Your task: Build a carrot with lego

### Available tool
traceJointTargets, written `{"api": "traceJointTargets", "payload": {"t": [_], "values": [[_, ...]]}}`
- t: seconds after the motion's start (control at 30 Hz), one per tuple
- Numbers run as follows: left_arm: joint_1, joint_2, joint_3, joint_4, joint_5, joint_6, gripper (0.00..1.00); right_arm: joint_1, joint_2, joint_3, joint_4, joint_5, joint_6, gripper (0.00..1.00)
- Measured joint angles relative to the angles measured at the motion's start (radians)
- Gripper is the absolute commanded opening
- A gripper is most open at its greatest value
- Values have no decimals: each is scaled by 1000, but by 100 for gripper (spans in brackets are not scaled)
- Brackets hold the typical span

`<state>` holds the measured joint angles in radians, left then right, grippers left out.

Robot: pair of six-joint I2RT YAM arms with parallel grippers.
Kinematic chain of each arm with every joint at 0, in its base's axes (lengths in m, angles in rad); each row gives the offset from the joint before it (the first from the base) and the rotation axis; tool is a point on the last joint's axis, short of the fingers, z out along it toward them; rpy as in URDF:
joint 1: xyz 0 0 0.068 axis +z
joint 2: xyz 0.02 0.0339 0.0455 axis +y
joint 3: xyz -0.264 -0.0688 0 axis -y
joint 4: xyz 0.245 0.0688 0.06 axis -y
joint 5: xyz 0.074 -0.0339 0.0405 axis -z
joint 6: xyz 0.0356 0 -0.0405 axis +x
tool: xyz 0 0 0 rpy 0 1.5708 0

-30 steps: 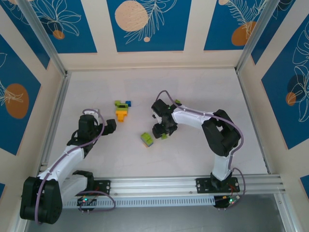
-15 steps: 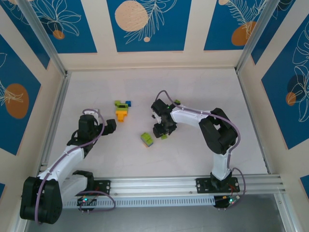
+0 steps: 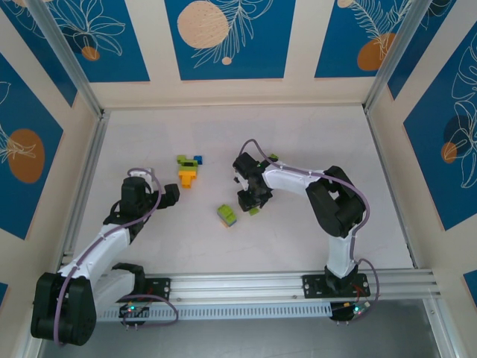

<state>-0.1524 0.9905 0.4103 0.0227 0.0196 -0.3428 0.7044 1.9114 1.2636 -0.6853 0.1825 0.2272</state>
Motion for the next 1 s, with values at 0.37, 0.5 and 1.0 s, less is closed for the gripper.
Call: {"api": "traceJointTargets", "payload": {"t": [0.37, 0.5, 1.0], "values": [[0, 0, 0, 0, 0, 0, 100, 6, -149, 77, -138, -11, -8, 36], [0, 0, 0, 0, 0, 0, 100, 32, -200, 164, -202, -54, -31, 36], [0, -1, 0, 0, 0, 0, 100, 157, -125, 262, -296, -150, -48, 35]]}}
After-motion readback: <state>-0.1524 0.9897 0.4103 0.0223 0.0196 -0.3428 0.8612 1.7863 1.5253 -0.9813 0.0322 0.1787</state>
